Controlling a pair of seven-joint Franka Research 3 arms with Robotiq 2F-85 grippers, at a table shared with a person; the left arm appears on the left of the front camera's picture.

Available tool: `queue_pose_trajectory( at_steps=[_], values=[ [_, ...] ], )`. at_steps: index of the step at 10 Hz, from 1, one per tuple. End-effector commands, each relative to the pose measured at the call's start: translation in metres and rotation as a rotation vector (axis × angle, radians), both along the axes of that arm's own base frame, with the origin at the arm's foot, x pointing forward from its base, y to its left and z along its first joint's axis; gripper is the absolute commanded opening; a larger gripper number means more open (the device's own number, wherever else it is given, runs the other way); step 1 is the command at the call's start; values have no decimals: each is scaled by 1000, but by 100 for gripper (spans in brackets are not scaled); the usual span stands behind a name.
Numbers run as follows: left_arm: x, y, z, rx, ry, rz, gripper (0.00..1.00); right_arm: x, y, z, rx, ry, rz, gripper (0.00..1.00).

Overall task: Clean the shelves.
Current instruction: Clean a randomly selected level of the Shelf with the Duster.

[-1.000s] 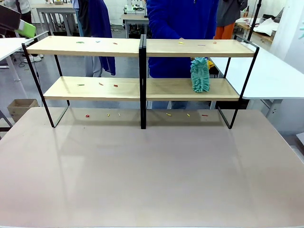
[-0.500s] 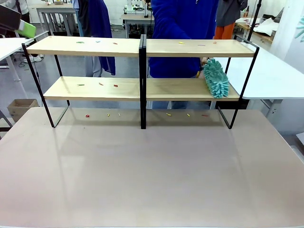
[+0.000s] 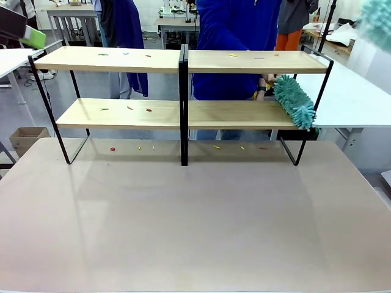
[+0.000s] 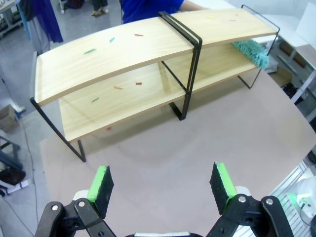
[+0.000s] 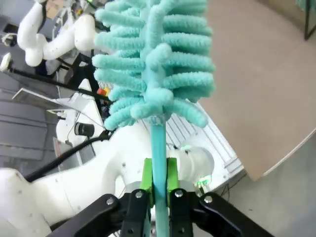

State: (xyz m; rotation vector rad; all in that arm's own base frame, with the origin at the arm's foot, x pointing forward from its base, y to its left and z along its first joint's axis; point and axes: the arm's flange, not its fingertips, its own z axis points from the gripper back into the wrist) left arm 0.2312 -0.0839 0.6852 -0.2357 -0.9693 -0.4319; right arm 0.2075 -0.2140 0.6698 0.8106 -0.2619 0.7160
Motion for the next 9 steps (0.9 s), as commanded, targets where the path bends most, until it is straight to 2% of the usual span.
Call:
queue_pose_trajectory(
  at_steps=[1,2,3,4,5,9],
  values=[
    [0,0,0,1,-1,-5,100,40,75,27,-95,-23,-129,13],
    [0,0,0,1,-1,-5,100,49,119,42,-177,-74,-157,13],
    [0,0,0,1,-1,-5,100,56,157,47,-295,-75,-228,13],
    [0,0,0,1,-1,-5,100,58,179,41,-394,-104,-210,13],
    [0,0,0,1,-1,-5,100,65,129,54,-181,-76,-123,13],
    [0,0,0,1,-1,-5,100,65,129,54,-181,-76,-123,13]
  ],
)
